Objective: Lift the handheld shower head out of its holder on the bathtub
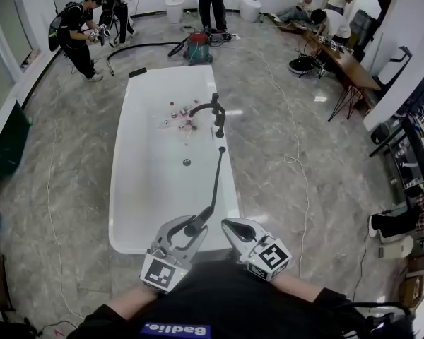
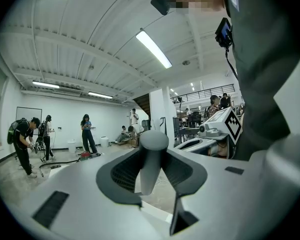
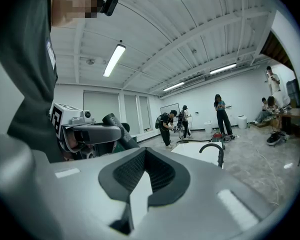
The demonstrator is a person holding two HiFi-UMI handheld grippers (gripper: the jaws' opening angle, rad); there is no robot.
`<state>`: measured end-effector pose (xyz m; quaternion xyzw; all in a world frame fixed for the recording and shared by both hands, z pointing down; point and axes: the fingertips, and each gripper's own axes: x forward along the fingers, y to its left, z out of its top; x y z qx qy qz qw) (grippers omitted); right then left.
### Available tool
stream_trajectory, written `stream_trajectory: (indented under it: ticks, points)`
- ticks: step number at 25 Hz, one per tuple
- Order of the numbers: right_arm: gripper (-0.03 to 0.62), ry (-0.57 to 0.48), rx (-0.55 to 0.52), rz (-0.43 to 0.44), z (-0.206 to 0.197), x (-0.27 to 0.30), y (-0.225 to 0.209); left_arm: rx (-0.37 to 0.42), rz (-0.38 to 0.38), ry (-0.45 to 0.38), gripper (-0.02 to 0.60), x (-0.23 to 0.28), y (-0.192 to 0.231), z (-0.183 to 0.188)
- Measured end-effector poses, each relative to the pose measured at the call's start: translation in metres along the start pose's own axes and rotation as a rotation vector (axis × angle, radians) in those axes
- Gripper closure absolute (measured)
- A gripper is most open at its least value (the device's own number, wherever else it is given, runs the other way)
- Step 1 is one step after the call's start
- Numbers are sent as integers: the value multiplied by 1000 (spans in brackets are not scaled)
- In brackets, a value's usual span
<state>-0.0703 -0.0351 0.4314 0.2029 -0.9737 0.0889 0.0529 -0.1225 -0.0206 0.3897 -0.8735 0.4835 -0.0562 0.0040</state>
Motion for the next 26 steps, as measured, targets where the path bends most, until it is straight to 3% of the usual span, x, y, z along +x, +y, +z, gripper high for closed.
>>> stream_trajectory:
  ticks: [26]
  points:
    - [594,1,9,0,-7,-1,-7,-7,-18,1,443,9,-4,-8]
